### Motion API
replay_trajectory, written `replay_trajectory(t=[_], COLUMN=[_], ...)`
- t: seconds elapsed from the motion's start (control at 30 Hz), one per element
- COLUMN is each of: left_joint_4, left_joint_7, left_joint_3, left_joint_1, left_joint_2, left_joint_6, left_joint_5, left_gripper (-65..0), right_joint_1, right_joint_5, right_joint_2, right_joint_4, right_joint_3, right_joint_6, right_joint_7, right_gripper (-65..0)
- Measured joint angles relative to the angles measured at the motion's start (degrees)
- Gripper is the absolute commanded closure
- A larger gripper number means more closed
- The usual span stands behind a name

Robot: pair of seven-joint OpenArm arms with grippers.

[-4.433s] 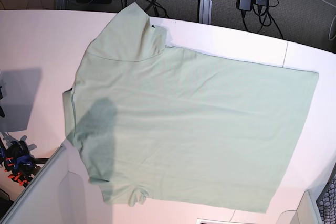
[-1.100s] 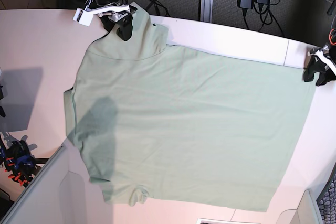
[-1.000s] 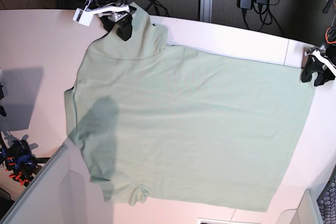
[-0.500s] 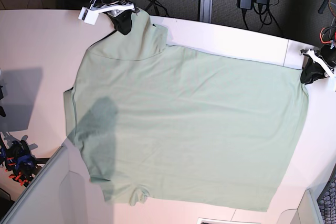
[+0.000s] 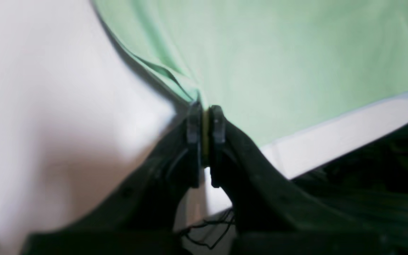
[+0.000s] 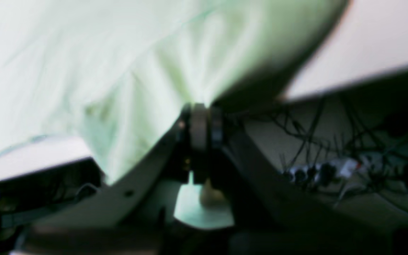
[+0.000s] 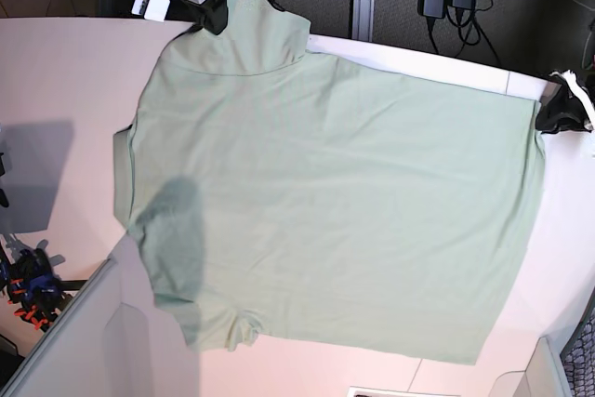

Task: Fold the T-shirt properly
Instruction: 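Lift the shirt edge with both grippers and fold it over the body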

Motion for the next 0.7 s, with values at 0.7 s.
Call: replay_trajectory(t=[0.7], left_joint_4=[-6.69], left_joint_7=[-2.03], left_joint_3=[0.2], left_joint_1=[-15.82], left_joint_2=[1.09], left_joint_6=[-0.22], left_joint_5=[0.5], left_gripper=[0.0], right_joint_1=[19.02], right_joint_5=[-4.72], right_joint_2=[4.55], right_joint_4=[3.3], right_joint_3=[3.58], right_joint_6=[0.33], right_joint_7=[0.28], right_gripper=[0.0])
